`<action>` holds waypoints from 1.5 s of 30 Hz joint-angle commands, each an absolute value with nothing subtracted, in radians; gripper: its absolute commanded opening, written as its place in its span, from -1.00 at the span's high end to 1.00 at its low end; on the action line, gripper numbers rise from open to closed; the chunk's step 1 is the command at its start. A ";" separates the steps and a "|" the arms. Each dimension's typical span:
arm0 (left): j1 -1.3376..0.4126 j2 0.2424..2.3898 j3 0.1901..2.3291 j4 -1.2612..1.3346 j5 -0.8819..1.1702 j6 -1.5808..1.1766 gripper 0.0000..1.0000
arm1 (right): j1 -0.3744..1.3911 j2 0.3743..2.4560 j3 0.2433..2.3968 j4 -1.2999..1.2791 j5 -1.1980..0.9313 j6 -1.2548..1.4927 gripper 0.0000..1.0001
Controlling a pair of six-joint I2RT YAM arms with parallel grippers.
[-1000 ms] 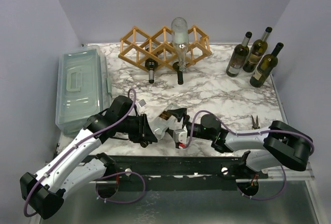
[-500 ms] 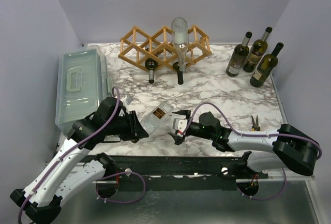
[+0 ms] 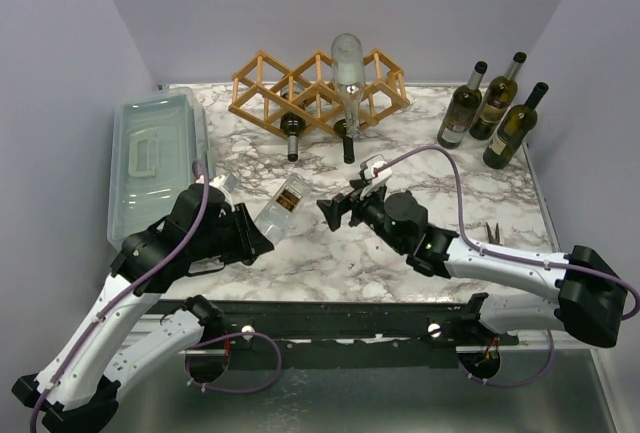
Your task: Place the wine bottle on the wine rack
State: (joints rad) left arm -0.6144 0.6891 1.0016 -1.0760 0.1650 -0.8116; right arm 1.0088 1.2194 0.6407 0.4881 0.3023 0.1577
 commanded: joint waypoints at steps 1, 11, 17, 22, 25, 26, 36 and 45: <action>-0.611 0.665 1.112 -0.932 0.067 -0.839 1.00 | 1.015 1.208 0.670 0.325 0.445 0.297 -1.00; -0.611 0.728 1.258 -0.885 -0.052 -0.837 1.00 | 1.009 1.166 0.754 0.158 0.543 0.357 -1.00; -0.611 0.804 1.305 -0.806 -0.100 -0.852 1.00 | 0.970 1.162 0.801 0.060 0.580 0.395 -1.00; -0.610 0.873 1.372 -0.726 -0.160 -0.847 1.00 | 0.959 1.129 0.784 0.054 0.576 0.395 -1.00; -0.609 0.925 1.414 -0.681 -0.188 -0.830 1.00 | 0.954 1.123 0.779 0.045 0.583 0.392 -1.00; -0.608 0.939 1.429 -0.661 -0.191 -0.823 1.00 | 0.953 1.123 0.780 0.038 0.583 0.390 -1.00; -0.504 1.127 1.546 -0.501 -0.100 -0.800 1.00 | 0.934 1.107 0.767 -0.026 0.572 0.381 -1.00; -0.341 1.318 1.609 -0.296 0.090 -0.852 1.00 | 0.912 1.088 0.737 -0.017 0.570 0.374 -1.00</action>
